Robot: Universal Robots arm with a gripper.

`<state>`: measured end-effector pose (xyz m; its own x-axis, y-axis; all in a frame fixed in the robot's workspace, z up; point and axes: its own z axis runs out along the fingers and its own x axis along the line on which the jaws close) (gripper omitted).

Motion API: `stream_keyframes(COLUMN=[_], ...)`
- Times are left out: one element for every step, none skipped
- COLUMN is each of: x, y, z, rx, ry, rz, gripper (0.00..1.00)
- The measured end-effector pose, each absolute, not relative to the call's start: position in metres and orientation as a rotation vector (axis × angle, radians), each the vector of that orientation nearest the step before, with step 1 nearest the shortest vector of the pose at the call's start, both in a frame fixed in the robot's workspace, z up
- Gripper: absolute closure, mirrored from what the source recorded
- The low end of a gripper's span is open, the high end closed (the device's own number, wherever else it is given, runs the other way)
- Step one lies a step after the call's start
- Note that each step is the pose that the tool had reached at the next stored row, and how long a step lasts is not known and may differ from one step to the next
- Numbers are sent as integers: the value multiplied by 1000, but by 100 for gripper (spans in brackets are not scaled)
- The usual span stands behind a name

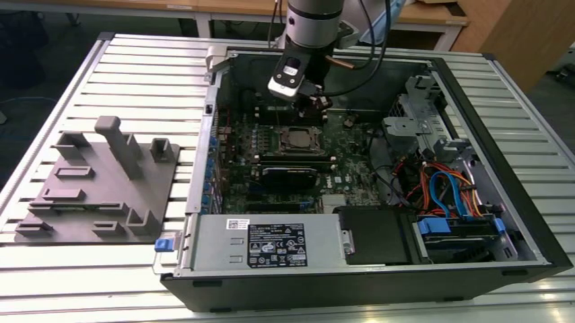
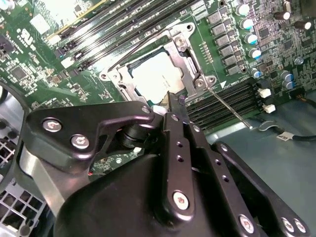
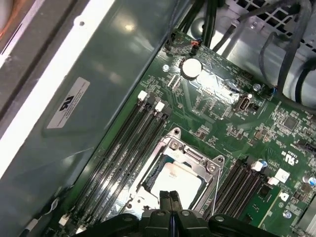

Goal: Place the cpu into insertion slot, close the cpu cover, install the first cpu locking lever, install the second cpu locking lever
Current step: 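Install the first cpu locking lever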

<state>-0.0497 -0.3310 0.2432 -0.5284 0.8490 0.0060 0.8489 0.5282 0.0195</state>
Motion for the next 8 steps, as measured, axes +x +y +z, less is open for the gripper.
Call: stream_keyframes(x=[-50,-50,-50,-50,-50,-50,-50,-50], y=[-331,-331,-331,-331,-331,-331,-331,-331], z=[243,243,243,244,244,245,245,245], rx=[1509,1494,1486,1484,1483,1482,1481,1478], ry=[2750,2758,2762,2762,2761,2761,2762,2762], rz=[32,32,33,33,33,34,35,36], gripper=[90,90,90,90,90,90,90,90])
